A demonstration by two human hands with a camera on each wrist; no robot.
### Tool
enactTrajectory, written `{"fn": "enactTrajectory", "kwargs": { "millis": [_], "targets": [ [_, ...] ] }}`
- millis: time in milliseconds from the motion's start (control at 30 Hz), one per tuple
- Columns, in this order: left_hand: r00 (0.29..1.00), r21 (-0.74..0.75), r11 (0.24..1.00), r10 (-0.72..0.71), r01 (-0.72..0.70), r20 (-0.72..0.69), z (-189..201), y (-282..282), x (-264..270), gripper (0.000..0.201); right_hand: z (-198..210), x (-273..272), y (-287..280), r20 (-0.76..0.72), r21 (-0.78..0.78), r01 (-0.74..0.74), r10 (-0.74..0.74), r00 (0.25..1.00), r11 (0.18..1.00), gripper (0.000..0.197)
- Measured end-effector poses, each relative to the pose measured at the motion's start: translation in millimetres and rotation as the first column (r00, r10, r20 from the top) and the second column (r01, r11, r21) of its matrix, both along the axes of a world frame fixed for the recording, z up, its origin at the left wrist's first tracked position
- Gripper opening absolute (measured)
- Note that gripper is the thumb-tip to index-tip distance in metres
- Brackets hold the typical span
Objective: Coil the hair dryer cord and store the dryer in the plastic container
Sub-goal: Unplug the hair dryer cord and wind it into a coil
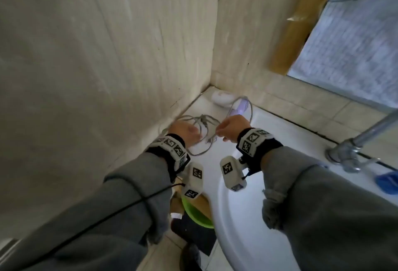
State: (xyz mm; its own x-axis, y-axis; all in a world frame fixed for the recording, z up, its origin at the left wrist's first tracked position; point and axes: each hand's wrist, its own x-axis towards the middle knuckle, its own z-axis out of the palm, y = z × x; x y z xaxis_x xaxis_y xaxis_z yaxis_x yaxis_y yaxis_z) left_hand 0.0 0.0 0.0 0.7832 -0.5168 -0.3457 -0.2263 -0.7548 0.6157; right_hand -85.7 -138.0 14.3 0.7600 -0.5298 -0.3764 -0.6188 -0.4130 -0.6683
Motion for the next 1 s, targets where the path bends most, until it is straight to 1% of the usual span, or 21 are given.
{"fn": "enactTrajectory", "kwargs": {
  "millis": [33, 133, 167, 233, 333, 367, 433, 500, 533, 600, 633, 667, 700, 767, 800, 867, 900, 933, 967, 1000],
  "targets": [
    [0.995, 0.091, 0.991, -0.098, 0.098, 0.003, -3, -4, -1, 0.035, -3, 4, 0, -0.013, 0.009, -0.008, 0.008, 1.000, 1.000, 0.019],
    [0.965, 0.262, 0.930, -0.259, 0.259, -0.033, -14, -13, 0, 0.045, -14, 14, -2, -0.036, 0.027, 0.003, -0.002, 0.999, 1.000, 0.022],
    [0.954, 0.300, 0.907, -0.295, 0.295, -0.046, -18, -16, 4, 0.047, -17, 16, -3, -0.041, 0.034, 0.001, 0.001, 0.999, 0.999, 0.023],
    [0.909, 0.359, 0.847, -0.416, 0.391, -0.010, -24, -16, 12, 0.046, -20, 19, -7, -0.043, 0.035, -0.006, 0.007, 0.999, 0.999, 0.026],
    [0.863, 0.386, 0.794, -0.504, 0.469, -0.012, -23, -13, 17, 0.037, -22, 20, -10, -0.044, 0.025, -0.080, 0.081, 0.996, 0.997, 0.035],
    [0.863, 0.369, 0.801, -0.505, 0.471, -0.007, -20, -10, 18, 0.034, -22, 21, -9, -0.043, 0.031, -0.120, 0.121, 0.992, 0.992, 0.038],
    [0.895, 0.267, 0.862, -0.446, 0.431, -0.003, -13, -4, 21, 0.031, -21, 22, -5, -0.041, 0.045, -0.197, 0.199, 0.979, 0.979, 0.043],
    [0.932, 0.096, 0.928, -0.362, 0.360, 0.003, -1, 2, 23, 0.027, -18, 24, 0, -0.035, 0.042, -0.246, 0.248, 0.968, 0.968, 0.042],
    [0.949, 0.004, 0.949, -0.314, 0.314, -0.008, 8, 6, 24, 0.025, -16, 26, 2, -0.022, 0.025, -0.258, 0.258, 0.966, 0.966, 0.039],
    [0.980, -0.193, 0.963, -0.198, 0.189, -0.029, 23, 12, 25, 0.021, -8, 29, 5, 0.050, -0.008, -0.242, 0.242, 0.969, 0.970, 0.028],
    [0.989, -0.295, 0.950, -0.130, 0.105, -0.067, 31, 15, 25, 0.021, -3, 31, 6, 0.098, -0.012, -0.223, 0.223, 0.970, 0.975, 0.023],
    [0.990, -0.396, 0.918, -0.072, 0.018, -0.122, 38, 18, 25, 0.023, 3, 32, 5, 0.158, -0.006, -0.204, 0.202, 0.966, 0.979, 0.021],
    [0.982, -0.492, 0.868, -0.028, -0.070, -0.189, 44, 22, 23, 0.026, 8, 33, 5, 0.225, 0.005, -0.182, 0.177, 0.958, 0.983, 0.019],
    [0.947, -0.643, 0.732, 0.008, -0.224, -0.320, 56, 27, 20, 0.030, 19, 33, 6, 0.351, 0.061, -0.141, 0.111, 0.930, 0.988, 0.017],
    [0.929, -0.699, 0.656, 0.009, -0.284, -0.369, 63, 29, 17, 0.031, 24, 33, 7, 0.395, 0.128, -0.136, 0.076, 0.916, 0.982, 0.020],
    [0.896, -0.762, 0.525, 0.003, -0.379, -0.444, 75, 32, 13, 0.032, 33, 31, 9, 0.422, 0.297, -0.162, 0.023, 0.906, 0.941, 0.036],
    [0.879, -0.776, 0.472, -0.004, -0.419, -0.477, 81, 34, 9, 0.033, 38, 27, 12, 0.409, 0.363, -0.186, 0.023, 0.912, 0.913, 0.044],
    [0.859, -0.782, 0.421, -0.011, -0.460, -0.512, 87, 36, 5, 0.033, 44, 22, 15, 0.392, 0.402, -0.213, 0.043, 0.919, 0.891, 0.046],
    [0.836, -0.781, 0.368, -0.017, -0.504, -0.548, 92, 39, 3, 0.033, 48, 18, 18, 0.387, 0.431, -0.246, 0.069, 0.920, 0.868, 0.041],
    [0.818, -0.780, 0.318, -0.021, -0.540, -0.575, 96, 42, 0, 0.033, 52, 12, 20, 0.391, 0.454, -0.289, 0.103, 0.915, 0.843, 0.032]
  ]
}}
